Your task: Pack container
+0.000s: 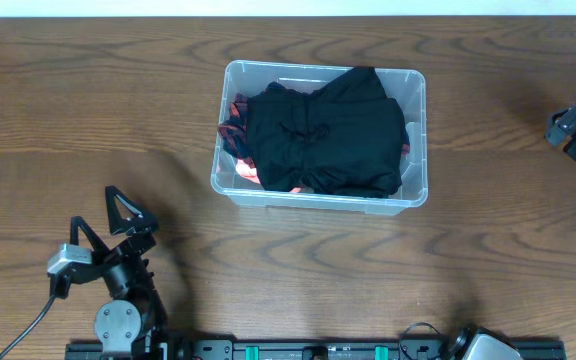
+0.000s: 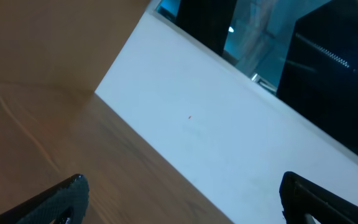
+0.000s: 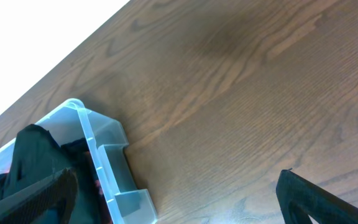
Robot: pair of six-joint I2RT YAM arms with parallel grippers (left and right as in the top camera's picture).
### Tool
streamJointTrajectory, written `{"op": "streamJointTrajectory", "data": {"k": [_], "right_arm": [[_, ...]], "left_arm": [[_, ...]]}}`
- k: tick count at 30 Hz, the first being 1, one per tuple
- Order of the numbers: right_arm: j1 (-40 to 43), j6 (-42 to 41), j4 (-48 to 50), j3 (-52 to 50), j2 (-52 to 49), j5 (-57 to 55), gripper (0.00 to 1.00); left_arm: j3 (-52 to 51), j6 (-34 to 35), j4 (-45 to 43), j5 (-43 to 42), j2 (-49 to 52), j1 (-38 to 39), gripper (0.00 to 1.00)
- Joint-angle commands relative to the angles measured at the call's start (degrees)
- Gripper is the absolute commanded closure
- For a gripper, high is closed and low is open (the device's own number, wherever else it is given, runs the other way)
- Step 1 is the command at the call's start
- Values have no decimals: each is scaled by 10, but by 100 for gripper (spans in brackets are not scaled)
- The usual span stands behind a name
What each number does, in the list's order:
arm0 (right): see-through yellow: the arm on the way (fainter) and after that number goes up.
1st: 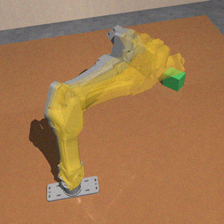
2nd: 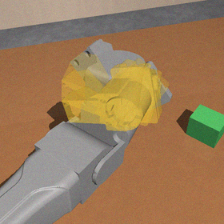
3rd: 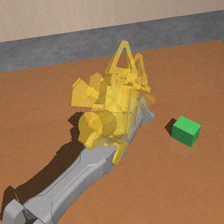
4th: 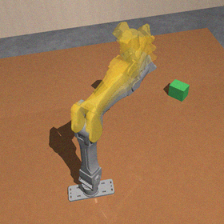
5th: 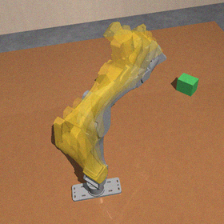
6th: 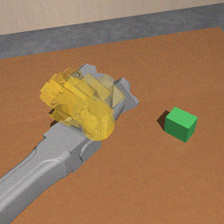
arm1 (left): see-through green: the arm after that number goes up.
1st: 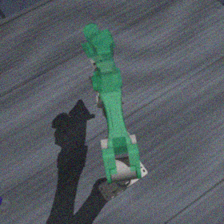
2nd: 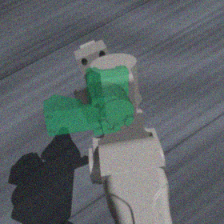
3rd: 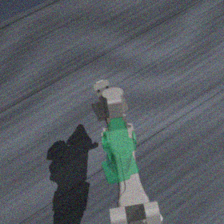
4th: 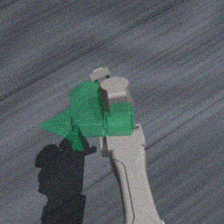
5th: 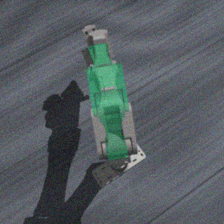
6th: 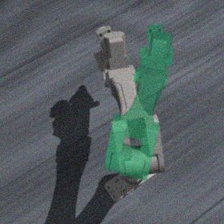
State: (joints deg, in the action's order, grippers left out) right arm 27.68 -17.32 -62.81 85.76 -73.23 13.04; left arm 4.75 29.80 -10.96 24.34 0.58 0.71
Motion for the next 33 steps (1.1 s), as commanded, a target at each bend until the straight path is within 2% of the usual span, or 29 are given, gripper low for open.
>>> {"op": "streamJointTrajectory", "data": {"k": [1, 14, 22, 33], "right_arm": [[4, 7, 0, 3, 4, 0, 1], [4, 7, 0, 3, 4, 0, 1], [4, 7, -1, 3, 4, 0, 1], [4, 7, 0, 3, 4, 0, 1]], "left_arm": [[-14, -3, -6, 1, -5, -7, 2], [-45, 5, 19, 1, -5, -8, 2], [-45, 5, 134, 1, -3, -8, 2], [-45, 5, 133, 1, 1, -8, 2]]}}
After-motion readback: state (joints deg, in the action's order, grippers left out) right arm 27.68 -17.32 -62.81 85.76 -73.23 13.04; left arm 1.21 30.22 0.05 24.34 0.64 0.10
